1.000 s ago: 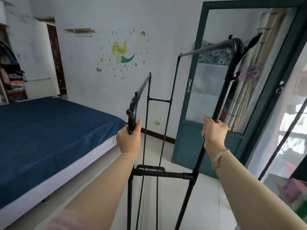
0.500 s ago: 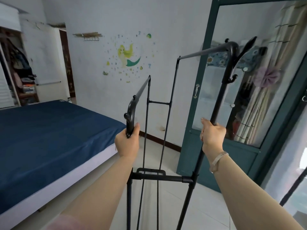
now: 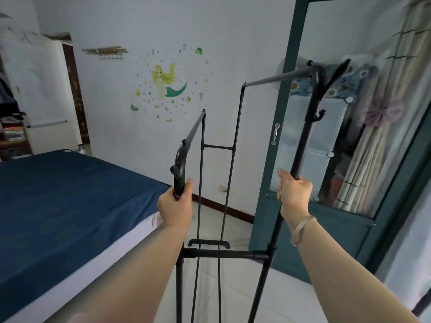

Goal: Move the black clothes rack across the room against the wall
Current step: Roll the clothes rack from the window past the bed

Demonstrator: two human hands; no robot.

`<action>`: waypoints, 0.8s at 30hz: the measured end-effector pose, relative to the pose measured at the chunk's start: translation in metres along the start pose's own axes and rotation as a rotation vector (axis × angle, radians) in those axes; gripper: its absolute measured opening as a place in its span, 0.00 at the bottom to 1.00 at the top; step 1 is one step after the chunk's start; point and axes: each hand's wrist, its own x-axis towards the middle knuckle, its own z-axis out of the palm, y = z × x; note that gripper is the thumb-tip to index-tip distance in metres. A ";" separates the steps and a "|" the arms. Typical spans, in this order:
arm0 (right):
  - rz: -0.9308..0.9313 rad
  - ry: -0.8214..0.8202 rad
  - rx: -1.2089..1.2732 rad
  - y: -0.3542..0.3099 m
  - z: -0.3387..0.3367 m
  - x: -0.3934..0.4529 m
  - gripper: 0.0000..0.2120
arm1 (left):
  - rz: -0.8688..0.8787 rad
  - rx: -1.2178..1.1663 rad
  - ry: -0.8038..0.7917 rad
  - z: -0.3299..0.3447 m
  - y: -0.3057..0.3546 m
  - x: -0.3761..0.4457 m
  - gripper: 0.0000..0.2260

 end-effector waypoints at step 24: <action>0.058 -0.170 0.071 0.061 0.022 0.247 0.15 | 0.117 0.035 0.175 0.200 -0.044 0.072 0.19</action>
